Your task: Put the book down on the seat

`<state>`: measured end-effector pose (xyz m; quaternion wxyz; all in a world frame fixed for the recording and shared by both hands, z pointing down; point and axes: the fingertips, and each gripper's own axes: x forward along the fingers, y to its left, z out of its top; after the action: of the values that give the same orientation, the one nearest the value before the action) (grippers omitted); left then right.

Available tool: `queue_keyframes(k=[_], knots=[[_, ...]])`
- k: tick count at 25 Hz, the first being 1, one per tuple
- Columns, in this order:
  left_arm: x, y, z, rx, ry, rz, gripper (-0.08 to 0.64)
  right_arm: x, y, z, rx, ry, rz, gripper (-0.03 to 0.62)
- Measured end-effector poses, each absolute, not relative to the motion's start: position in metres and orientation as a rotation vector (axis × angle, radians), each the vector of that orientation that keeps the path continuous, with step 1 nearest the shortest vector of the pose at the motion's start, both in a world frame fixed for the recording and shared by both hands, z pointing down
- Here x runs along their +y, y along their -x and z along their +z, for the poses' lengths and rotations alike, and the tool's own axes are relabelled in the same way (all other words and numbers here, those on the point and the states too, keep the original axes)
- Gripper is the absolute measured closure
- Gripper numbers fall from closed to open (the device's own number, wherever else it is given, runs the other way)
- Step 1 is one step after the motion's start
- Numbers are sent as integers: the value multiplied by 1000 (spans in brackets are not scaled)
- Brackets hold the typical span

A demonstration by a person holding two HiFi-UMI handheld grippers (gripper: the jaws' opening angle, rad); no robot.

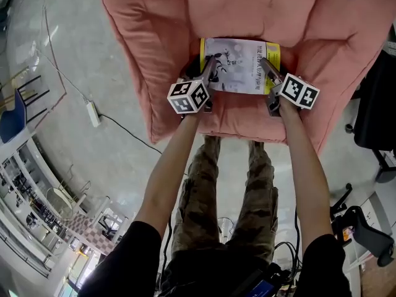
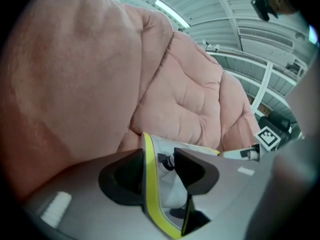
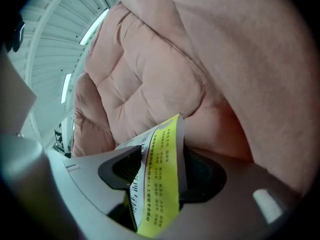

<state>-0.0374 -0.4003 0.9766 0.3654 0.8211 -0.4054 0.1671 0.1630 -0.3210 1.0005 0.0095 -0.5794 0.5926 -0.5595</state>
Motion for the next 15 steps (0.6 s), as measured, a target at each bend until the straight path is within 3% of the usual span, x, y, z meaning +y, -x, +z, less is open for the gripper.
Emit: queue_keyframes(k=[9,15], knots=[[-385,38,969,-1027,-2171,511,432,-304,-173,1006,1916,2177,-1787,310],[-370,42,957,-1053,-2235,539,469,-292,-168,989,2136,2354,-1626,357]])
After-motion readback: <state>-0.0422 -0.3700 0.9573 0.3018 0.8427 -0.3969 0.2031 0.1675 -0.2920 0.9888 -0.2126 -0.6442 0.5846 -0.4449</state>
